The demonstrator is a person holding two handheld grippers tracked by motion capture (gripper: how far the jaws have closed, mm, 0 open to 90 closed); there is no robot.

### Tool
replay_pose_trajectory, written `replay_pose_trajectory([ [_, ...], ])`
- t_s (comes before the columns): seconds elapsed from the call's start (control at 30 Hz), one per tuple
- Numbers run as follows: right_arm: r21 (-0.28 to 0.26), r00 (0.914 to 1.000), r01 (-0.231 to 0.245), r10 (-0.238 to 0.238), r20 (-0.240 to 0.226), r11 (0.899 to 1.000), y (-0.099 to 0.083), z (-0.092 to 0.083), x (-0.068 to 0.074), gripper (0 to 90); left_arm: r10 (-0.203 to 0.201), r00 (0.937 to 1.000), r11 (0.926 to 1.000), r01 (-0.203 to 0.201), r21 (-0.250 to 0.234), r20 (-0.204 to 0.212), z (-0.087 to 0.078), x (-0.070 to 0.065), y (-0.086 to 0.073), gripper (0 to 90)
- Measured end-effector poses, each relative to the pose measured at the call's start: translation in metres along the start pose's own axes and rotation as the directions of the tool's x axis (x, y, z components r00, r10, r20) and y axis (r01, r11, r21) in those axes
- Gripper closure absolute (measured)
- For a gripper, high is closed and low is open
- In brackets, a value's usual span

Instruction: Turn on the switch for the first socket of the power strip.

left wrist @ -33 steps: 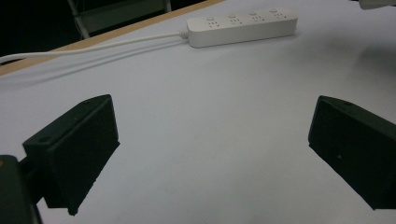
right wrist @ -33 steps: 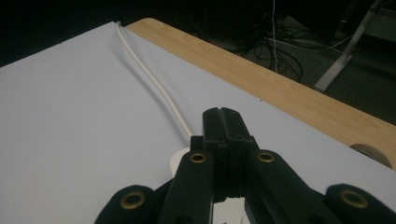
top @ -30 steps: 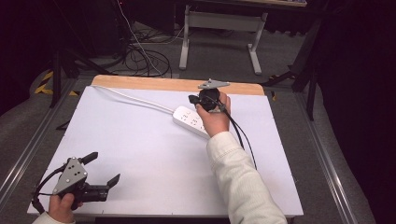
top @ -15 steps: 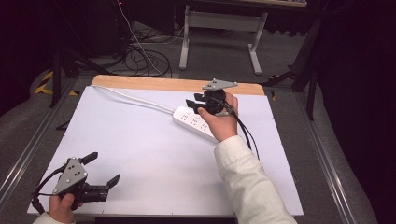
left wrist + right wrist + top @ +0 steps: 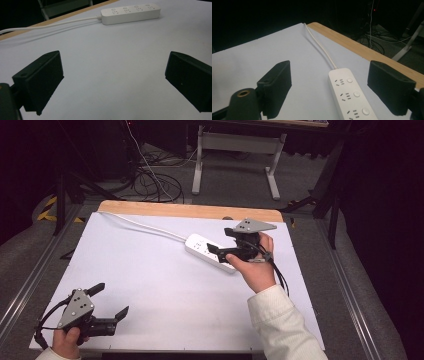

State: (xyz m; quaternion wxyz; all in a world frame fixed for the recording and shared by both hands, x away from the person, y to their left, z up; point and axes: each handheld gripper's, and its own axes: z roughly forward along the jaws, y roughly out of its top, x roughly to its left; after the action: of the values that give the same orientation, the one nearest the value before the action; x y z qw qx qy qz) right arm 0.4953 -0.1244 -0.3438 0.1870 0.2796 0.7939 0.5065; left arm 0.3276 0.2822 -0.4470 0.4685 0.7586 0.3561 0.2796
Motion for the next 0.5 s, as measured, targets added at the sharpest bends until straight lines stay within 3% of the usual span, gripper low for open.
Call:
replay_pose_trajectory([
  [0.2,0.000,0.9997,0.017,-0.017,-0.019,1.000,-0.014,-0.021,0.004,15.2,0.003,1.0000,1.0000,-0.003,0.000,-0.002,0.000,0.000,0.000,2.2],
  [0.5,-0.012,0.9994,-0.014,0.014,-0.032,1.000,-0.041,-0.047,0.003,12.3,0.004,1.0000,1.0000,-0.004,-0.007,-0.002,-0.001,0.000,0.000,2.2],
])
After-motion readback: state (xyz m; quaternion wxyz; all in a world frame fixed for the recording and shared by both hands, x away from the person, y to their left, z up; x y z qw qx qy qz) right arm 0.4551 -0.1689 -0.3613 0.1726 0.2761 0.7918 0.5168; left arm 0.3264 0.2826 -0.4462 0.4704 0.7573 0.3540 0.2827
